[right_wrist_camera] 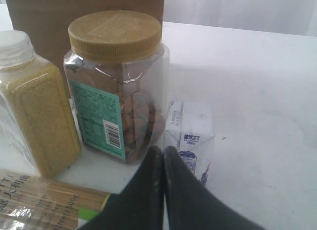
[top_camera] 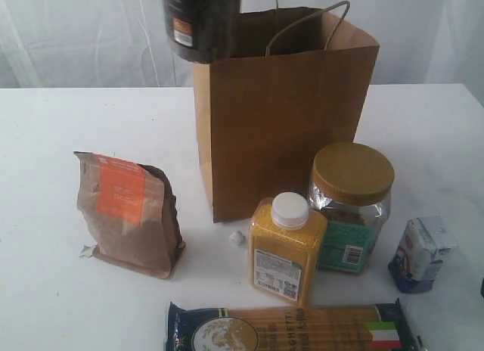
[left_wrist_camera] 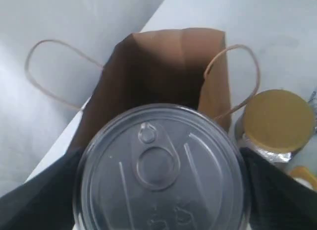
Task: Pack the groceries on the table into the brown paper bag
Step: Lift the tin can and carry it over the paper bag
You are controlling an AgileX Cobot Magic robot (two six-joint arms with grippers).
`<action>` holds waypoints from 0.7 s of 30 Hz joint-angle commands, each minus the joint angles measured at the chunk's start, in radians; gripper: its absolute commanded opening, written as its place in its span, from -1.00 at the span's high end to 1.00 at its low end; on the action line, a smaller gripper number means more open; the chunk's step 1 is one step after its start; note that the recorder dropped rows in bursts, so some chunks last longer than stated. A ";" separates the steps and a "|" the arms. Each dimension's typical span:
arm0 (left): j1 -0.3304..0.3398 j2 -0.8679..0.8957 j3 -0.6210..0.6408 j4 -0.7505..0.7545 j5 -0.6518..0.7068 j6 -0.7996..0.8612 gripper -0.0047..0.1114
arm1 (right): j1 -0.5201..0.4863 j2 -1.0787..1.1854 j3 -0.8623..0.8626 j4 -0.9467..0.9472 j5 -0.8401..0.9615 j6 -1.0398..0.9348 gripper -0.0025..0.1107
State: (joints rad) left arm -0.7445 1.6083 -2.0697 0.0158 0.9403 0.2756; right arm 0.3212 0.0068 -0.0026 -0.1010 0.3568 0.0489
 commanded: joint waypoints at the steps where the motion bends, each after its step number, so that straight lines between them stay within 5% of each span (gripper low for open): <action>1: -0.007 0.078 -0.106 -0.061 -0.038 0.044 0.92 | -0.002 -0.007 0.003 0.000 -0.014 -0.008 0.96; 10: -0.007 0.164 -0.313 0.002 -0.056 0.087 0.92 | -0.002 -0.007 0.003 0.000 -0.014 -0.008 0.96; 21: -0.007 0.186 -0.374 0.031 -0.067 0.087 0.92 | -0.002 -0.007 0.003 0.000 -0.014 -0.008 0.96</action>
State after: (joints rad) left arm -0.7462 1.7931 -2.4279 0.0619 0.9314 0.3591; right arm 0.3212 0.0068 -0.0026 -0.1010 0.3568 0.0489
